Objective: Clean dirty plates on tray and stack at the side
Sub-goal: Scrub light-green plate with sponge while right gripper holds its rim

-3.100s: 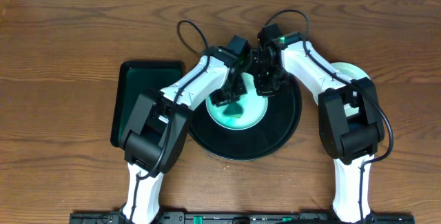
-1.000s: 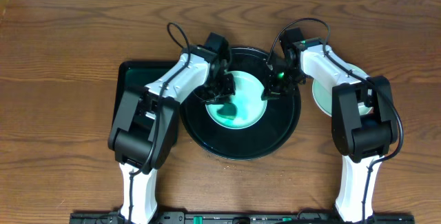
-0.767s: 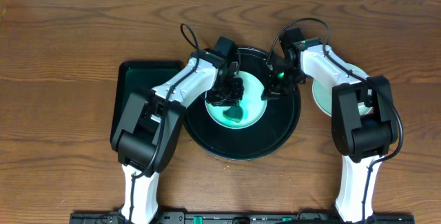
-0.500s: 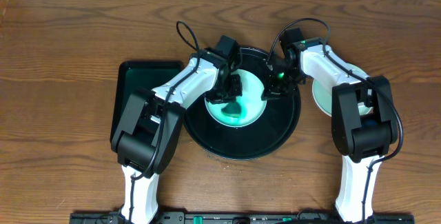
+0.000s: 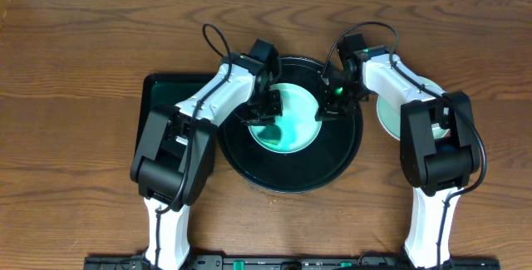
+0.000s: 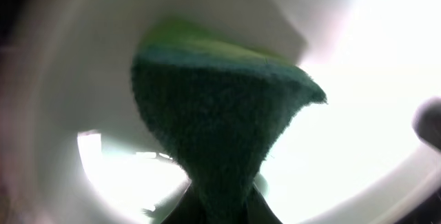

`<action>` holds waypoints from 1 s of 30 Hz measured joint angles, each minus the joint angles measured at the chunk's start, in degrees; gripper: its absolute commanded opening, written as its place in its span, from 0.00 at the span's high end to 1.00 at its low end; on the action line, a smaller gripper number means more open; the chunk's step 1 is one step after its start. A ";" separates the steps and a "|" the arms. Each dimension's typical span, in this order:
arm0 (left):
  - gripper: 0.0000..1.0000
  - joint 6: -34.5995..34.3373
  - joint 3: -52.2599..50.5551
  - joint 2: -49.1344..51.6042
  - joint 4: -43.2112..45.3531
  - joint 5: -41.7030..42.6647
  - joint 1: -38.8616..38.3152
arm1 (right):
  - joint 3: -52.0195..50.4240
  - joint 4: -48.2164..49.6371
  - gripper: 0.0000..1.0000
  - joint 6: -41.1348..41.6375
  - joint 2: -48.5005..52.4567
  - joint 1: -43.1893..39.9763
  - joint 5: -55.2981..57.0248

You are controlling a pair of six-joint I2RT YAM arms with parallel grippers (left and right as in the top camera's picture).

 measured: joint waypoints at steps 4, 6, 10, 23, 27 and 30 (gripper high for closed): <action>0.93 5.35 -0.26 0.44 1.62 5.62 -1.14 | 0.00 0.00 0.99 -0.17 0.00 0.00 0.00; 0.93 6.64 -0.55 0.57 3.63 7.19 -1.66 | 0.00 0.00 0.99 -0.20 0.00 0.00 0.00; 0.93 7.32 -0.90 0.72 8.17 6.43 -1.88 | 0.00 0.00 0.99 -0.22 0.00 0.00 0.00; 0.93 -8.44 0.28 -0.26 0.13 -20.24 -4.02 | -0.04 0.04 0.99 -0.22 0.00 0.00 -0.09; 0.93 -9.57 0.35 -0.31 -1.92 -22.49 -4.20 | -0.11 0.24 0.99 -0.24 0.00 0.02 -0.44; 0.93 -7.06 0.39 -0.31 -2.21 -20.24 -4.28 | -0.17 0.31 0.99 -0.28 0.00 0.02 -0.55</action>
